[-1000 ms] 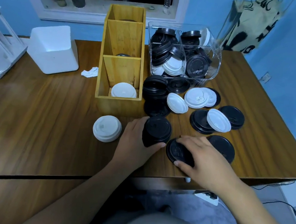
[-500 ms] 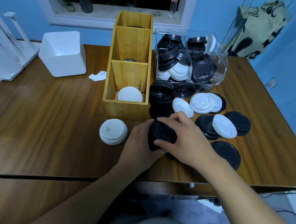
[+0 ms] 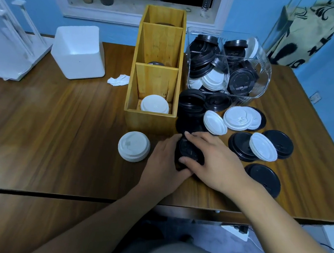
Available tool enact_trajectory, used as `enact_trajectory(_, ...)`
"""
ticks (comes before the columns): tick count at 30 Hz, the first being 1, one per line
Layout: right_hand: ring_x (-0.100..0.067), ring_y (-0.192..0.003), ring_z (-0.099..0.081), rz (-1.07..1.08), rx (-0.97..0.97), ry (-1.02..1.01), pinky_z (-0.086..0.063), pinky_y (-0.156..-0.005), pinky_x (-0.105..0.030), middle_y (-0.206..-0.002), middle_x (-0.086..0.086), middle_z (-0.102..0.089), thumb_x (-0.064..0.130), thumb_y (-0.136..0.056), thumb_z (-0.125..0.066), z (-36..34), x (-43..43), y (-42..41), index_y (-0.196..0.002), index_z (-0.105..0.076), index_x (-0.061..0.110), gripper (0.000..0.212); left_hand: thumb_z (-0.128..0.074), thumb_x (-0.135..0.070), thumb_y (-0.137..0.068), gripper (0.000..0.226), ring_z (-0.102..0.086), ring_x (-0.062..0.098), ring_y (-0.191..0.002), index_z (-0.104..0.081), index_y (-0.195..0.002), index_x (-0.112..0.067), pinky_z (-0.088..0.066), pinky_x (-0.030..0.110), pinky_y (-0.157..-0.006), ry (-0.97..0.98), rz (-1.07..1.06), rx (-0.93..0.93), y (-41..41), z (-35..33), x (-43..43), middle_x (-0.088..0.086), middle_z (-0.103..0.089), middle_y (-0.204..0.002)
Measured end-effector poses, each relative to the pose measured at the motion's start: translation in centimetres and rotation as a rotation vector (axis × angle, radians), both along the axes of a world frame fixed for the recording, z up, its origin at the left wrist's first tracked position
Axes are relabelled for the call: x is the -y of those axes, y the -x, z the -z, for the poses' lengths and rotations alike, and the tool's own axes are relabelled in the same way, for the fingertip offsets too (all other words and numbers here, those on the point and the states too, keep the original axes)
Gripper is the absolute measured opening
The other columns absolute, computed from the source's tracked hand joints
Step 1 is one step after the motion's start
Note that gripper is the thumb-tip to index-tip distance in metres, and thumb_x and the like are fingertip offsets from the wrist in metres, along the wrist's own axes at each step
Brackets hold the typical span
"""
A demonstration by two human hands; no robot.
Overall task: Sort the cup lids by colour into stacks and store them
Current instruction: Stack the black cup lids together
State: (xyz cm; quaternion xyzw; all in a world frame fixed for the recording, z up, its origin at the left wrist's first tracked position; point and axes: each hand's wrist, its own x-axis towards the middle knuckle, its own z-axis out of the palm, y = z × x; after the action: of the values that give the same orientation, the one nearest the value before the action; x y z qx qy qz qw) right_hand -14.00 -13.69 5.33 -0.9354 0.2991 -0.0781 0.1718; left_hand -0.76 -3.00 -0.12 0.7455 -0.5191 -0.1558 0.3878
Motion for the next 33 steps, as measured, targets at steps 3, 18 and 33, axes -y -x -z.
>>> enact_trajectory(3,-0.005,-0.129,-0.045,-0.024,-0.025,-0.012,-0.052,-0.091,-0.034,-0.141,0.024,-0.046,0.074,-0.083,-0.054,-0.4,0.6,0.0,-0.149,-0.039,0.044,0.074,-0.077,-0.043,-0.079,0.08,-0.048,0.011,-0.119,-0.041,-0.148,-0.024,-0.039,0.028,-0.101,-0.021,0.005,0.039,0.0,0.2,0.0,-0.008,-0.055,-0.131)
enact_trajectory(18,-0.03,-0.117,-0.053,0.151,-0.016,0.351,-0.052,-0.081,-0.042,-0.123,-0.003,-0.056,0.034,-0.092,-0.065,-2.2,9.4,-7.8,-0.132,-0.056,0.021,0.043,-0.077,-0.062,-0.077,0.092,-0.041,0.003,-0.125,-0.033,-0.151,-0.028,-0.031,0.016,-0.101,-0.052,-0.016,0.068,-0.1,-0.3,-0.1,-0.011,-0.048,-0.138)
enact_trajectory(33,-0.027,-0.085,-0.06,0.266,0.202,0.474,-0.035,-0.055,-0.028,-0.096,-0.001,-0.059,0.029,-0.083,-0.07,-0.3,1.9,4.7,-0.106,-0.069,0.018,0.025,-0.077,-0.062,-0.076,0.092,-0.041,0.006,-0.126,-0.035,-0.151,-0.027,-0.034,0.022,-0.104,-0.045,-0.011,0.053,-0.3,-0.1,0.0,-0.01,-0.048,-0.137)
